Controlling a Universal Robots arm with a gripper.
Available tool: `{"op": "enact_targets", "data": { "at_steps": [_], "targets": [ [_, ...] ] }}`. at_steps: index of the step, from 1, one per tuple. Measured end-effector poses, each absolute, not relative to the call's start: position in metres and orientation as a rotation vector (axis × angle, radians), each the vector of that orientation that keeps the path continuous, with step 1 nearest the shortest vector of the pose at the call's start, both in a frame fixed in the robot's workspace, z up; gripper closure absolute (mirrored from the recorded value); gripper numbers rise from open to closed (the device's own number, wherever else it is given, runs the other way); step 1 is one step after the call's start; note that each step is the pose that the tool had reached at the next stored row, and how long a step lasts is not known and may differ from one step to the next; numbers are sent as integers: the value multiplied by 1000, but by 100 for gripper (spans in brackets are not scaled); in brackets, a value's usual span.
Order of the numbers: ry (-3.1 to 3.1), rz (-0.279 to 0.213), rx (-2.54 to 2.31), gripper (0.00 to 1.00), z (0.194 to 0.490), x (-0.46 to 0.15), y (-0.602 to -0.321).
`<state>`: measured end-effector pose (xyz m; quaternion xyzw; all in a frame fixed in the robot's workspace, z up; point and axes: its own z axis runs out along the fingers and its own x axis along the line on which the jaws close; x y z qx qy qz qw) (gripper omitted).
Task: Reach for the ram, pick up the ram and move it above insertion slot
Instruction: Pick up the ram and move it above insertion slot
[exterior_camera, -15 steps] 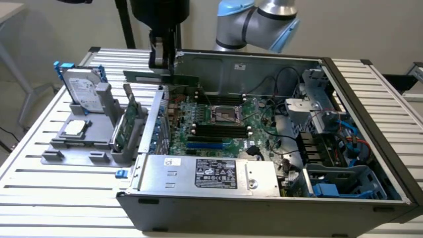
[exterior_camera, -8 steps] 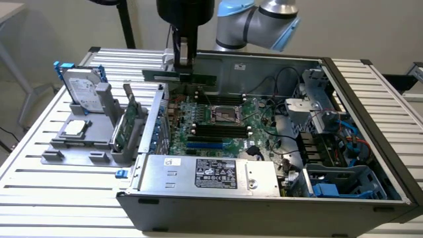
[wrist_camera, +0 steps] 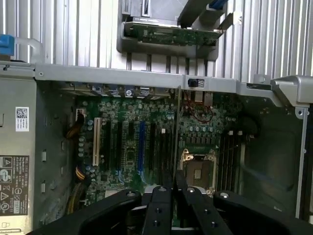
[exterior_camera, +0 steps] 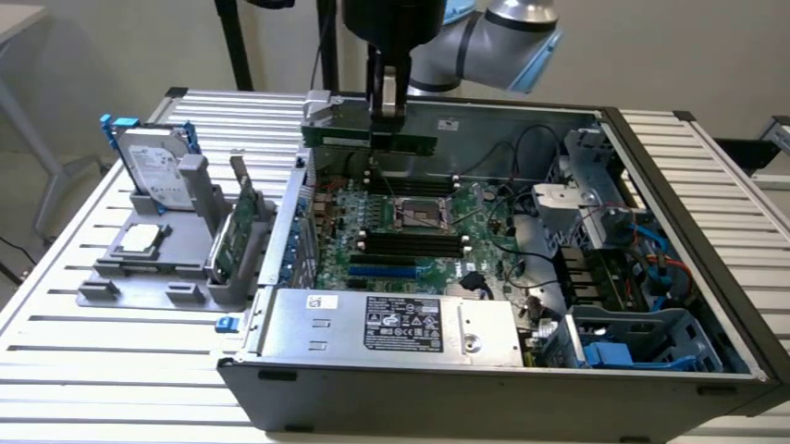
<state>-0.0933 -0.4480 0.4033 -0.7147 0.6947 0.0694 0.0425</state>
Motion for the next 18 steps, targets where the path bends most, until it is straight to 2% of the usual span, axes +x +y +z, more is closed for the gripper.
{"op": "enact_targets", "data": {
  "at_steps": [18],
  "targets": [
    [2125, 212, -2187, 86, 393, -40, -400]
  ]
}}
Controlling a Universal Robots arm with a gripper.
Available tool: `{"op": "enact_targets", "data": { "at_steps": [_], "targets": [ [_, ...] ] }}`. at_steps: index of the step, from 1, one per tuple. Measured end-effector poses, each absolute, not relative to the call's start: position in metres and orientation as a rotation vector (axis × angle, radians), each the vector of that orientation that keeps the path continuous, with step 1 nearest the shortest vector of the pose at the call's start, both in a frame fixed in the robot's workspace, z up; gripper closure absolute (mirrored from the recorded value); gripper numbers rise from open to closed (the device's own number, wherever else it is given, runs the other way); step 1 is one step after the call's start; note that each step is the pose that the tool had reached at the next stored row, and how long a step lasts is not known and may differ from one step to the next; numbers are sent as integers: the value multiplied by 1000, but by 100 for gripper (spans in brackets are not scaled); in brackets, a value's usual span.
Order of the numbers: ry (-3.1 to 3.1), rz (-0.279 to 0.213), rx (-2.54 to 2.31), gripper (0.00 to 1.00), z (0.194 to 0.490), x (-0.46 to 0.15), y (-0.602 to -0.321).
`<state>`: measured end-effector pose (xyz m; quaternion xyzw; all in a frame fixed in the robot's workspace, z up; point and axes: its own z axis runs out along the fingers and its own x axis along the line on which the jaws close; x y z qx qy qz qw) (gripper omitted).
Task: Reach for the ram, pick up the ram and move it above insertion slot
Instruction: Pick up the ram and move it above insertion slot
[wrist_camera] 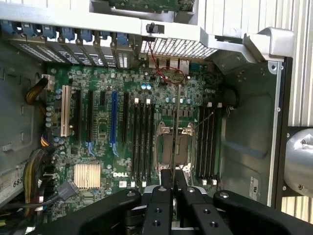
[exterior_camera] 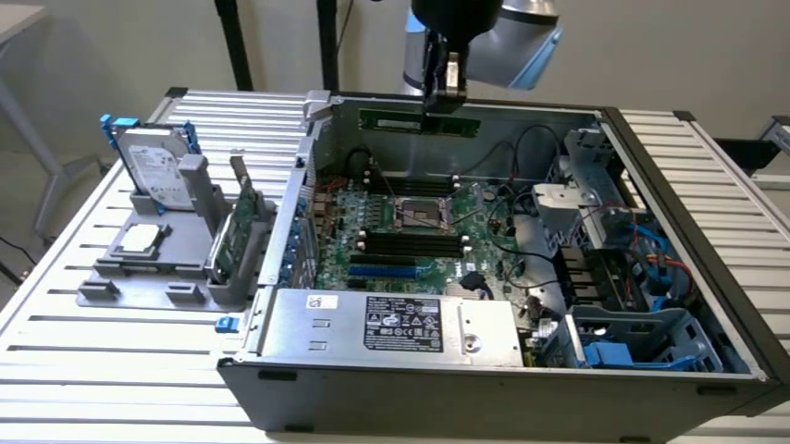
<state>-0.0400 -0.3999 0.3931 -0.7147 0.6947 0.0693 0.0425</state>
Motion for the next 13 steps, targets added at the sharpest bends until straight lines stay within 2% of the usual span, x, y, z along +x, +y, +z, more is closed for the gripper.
{"op": "enact_targets", "data": {
  "at_steps": [13],
  "targets": [
    [2121, 204, -2184, 86, 391, -39, -399]
  ]
}}
